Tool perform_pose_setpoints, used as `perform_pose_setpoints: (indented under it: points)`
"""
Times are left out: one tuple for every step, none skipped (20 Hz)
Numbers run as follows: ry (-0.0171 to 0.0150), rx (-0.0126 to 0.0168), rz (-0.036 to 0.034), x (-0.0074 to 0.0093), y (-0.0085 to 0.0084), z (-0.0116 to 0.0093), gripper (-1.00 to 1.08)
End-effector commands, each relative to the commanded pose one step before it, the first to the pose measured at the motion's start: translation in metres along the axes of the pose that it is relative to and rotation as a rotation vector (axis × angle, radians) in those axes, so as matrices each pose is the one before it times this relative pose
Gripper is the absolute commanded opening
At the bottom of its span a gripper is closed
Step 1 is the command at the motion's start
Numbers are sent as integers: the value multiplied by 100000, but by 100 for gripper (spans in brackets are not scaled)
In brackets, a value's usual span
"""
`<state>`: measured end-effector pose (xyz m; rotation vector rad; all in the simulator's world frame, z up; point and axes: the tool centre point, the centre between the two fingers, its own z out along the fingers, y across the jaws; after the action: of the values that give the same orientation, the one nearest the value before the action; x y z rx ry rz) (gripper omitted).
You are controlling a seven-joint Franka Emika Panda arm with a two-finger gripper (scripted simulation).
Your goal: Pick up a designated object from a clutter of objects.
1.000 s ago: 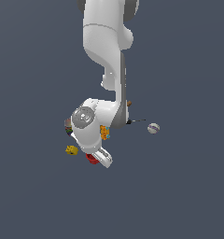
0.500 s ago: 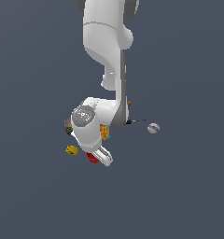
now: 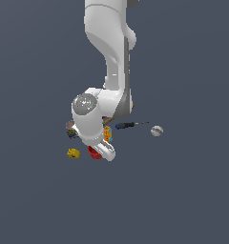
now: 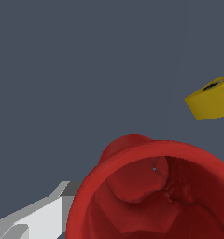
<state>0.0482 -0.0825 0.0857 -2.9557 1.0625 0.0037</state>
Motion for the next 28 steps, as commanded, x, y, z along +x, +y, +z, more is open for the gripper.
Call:
perform_pose_setpoints:
  points:
    - [196, 170, 6, -689, 481, -1517, -100]
    - [-32, 36, 11, -335, 244, -639, -100]
    - [0, 0, 0, -361, 248, -681, -100]
    - [0, 0, 0, -378, 261, -716, -100]
    - [0, 0, 0, -382, 264, -726, -100]
    - [-33, 34, 12, -373, 274, -720, -100]
    - [0, 0, 0, -380, 264, -727, -100]
    - [0, 0, 0, -380, 265, -727, -100]
    - [0, 0, 0, -379, 265, -728, -100]
    - [0, 0, 0, -377, 265, -729, -100]
    - [0, 0, 0, -376, 266, -730, -100]
    - [0, 0, 0, -376, 266, -731, -100]
    - [0, 0, 0, -375, 267, -733, -100]
    - [0, 0, 0, -374, 268, -735, -100]
    - [0, 0, 0, -373, 269, -737, -100]
    - [10, -39, 28, -367, 275, -733, -100]
    - [0, 0, 0, -373, 271, -743, -100]
    - [27, -40, 11, -376, 268, -748, -100]
    - [0, 0, 0, -373, 274, -751, -100]
    - [0, 0, 0, -374, 275, -756, -100]
    - [27, -39, 12, -379, 272, -764, -100]
    - [0, 0, 0, -377, 279, -769, -100]
    - [38, -55, 17, -384, 274, -779, -100]
    - [0, 0, 0, -382, 283, -786, -100]
    - [27, -39, 13, -389, 280, -798, -100]
    - [0, 0, 0, -389, 288, -808, -100]
    - [0, 0, 0, -394, 291, -821, -100]
    - [37, -55, 19, -405, 286, -838, -100]
